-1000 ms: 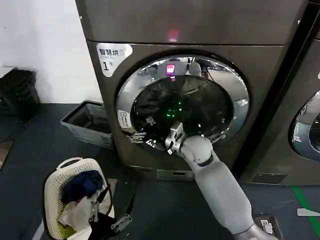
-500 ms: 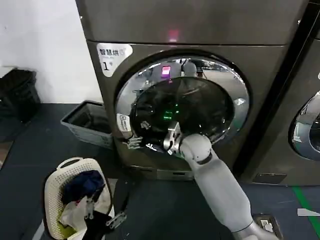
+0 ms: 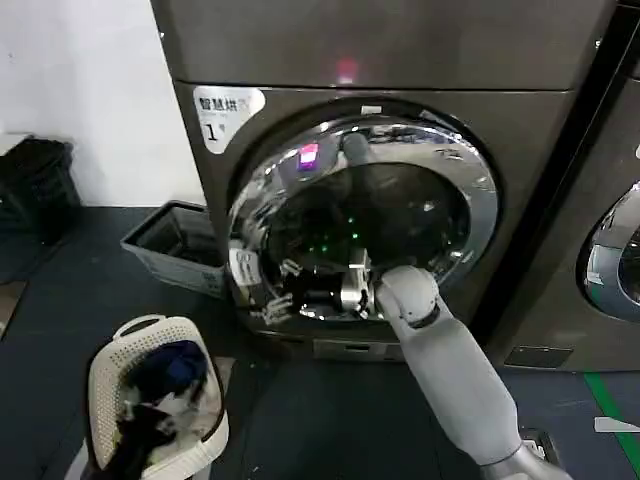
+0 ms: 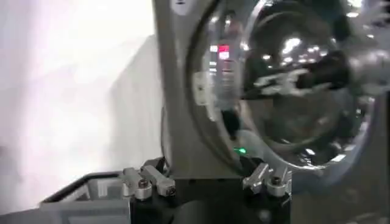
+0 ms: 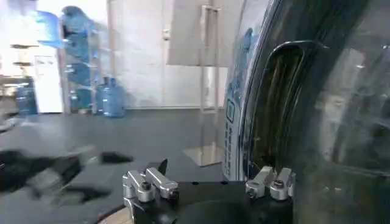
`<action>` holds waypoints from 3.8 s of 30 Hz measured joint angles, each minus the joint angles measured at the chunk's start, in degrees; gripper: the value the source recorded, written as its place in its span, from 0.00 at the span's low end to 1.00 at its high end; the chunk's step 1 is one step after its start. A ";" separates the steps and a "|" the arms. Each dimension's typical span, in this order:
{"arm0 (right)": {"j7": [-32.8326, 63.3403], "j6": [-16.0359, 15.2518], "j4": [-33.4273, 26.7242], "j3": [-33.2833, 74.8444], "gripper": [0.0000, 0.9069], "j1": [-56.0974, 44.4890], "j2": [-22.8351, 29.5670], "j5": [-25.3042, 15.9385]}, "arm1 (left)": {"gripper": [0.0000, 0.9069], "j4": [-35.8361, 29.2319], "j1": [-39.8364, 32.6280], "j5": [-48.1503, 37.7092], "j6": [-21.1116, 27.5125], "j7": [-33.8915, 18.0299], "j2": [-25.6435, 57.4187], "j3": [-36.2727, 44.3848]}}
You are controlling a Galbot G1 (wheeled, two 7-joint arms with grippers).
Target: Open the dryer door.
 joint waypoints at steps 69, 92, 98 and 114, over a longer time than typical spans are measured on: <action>-4.37 3.27 20.27 56.44 1.00 -38.42 -5.26 9.34 | 1.00 22.08 -43.44 -30.91 -0.01 4.55 39.78 45.01; 38.61 6.51 27.83 91.21 1.00 -50.68 2.26 7.64 | 1.00 15.91 -54.71 -29.89 0.05 6.50 38.43 65.66; 43.98 6.29 26.61 99.07 1.00 -53.18 1.59 6.65 | 1.00 18.49 -62.59 -30.57 -0.33 5.90 35.16 75.29; 42.19 4.99 22.42 114.41 1.00 -56.81 -1.35 6.08 | 1.00 30.87 -79.24 -31.03 -2.16 4.53 17.80 91.12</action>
